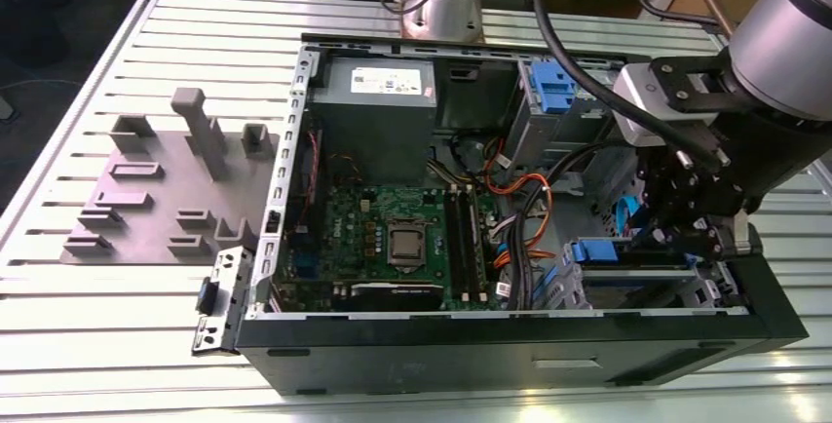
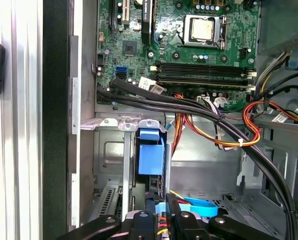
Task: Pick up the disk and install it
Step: 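Insert the second disk wire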
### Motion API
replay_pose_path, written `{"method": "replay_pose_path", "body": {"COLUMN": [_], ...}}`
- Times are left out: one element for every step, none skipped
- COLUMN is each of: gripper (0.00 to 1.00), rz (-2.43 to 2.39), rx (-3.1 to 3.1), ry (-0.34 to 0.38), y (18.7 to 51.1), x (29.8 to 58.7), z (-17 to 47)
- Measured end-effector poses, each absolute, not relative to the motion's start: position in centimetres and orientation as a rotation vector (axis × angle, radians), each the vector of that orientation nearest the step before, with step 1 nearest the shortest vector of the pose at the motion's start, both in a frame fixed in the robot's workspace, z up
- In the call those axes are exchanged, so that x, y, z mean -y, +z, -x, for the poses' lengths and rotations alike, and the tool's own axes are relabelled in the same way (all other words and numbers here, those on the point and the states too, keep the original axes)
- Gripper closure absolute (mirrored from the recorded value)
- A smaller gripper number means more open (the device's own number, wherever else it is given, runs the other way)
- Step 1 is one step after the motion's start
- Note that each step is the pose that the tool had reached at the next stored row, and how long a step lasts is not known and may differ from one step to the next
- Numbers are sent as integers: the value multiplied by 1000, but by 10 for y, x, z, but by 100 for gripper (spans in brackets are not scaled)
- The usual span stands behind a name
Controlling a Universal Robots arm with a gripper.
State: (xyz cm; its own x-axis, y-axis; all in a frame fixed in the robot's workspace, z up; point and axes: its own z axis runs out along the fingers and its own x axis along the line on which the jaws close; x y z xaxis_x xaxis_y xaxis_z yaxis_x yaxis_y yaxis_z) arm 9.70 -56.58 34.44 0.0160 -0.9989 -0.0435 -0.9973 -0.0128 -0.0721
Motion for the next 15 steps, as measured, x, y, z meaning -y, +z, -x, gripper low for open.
{"method": "replay_pose_path", "body": {"gripper": [76,76,78,84,84,89,89,89,89,89,89,89,89,89,89], "rz": [2179,2179,2179,2179,2179,2179,2179,2179,2179,2179,2179,2179,2179,2179,2179], "rx": [-2148,-2148,-2148,-2148,-2148,-2148,-2148,-2148,-2148,-2148,-2148,-2148,-2148,-2148,-2148], "ry": [-30,-30,-30,-30,-30,-30,-30,-30,-30,-30,-30,-30,-30,-30,-30], "y": [345,345,345,345,345,345,345,345,345,345,345,345,345,345,345], "x": [566,566,566,566,566,566,566,566,566,566,566,566,566,566,566], "z": [-97,-97,-97,-97,-97,-97,-97,-97,-97,-97,-97,-97,-97,-97,-97]}}
